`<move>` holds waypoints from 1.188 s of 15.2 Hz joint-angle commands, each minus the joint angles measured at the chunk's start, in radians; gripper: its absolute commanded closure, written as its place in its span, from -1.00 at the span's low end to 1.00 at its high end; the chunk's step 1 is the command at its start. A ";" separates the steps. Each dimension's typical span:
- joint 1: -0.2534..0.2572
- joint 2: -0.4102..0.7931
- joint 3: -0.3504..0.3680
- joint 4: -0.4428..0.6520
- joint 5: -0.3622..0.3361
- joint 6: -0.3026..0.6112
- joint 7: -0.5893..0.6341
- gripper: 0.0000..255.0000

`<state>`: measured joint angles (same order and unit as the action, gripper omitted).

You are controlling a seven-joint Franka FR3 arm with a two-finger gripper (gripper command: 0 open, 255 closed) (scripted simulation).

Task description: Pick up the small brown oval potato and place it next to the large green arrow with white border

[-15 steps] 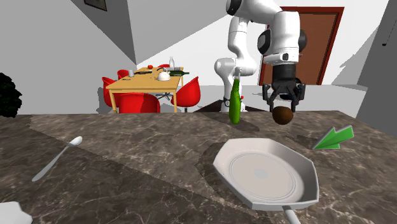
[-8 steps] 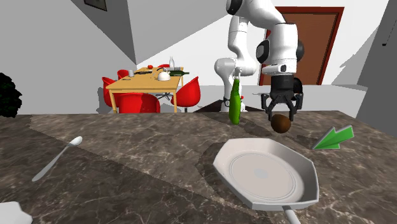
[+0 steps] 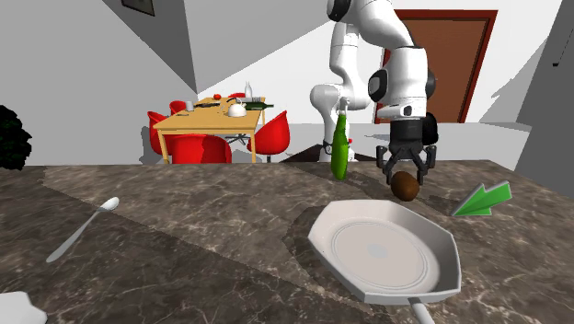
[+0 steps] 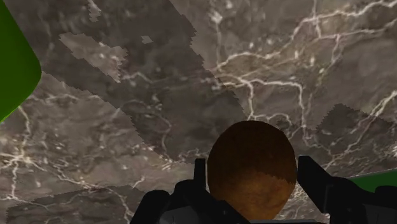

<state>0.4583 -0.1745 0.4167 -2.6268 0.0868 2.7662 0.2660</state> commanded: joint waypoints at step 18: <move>0.041 -0.147 -0.037 -0.005 0.075 -0.155 -0.054 -1.00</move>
<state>0.4981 -0.3177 0.3811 -2.6332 0.1607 2.6170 0.2134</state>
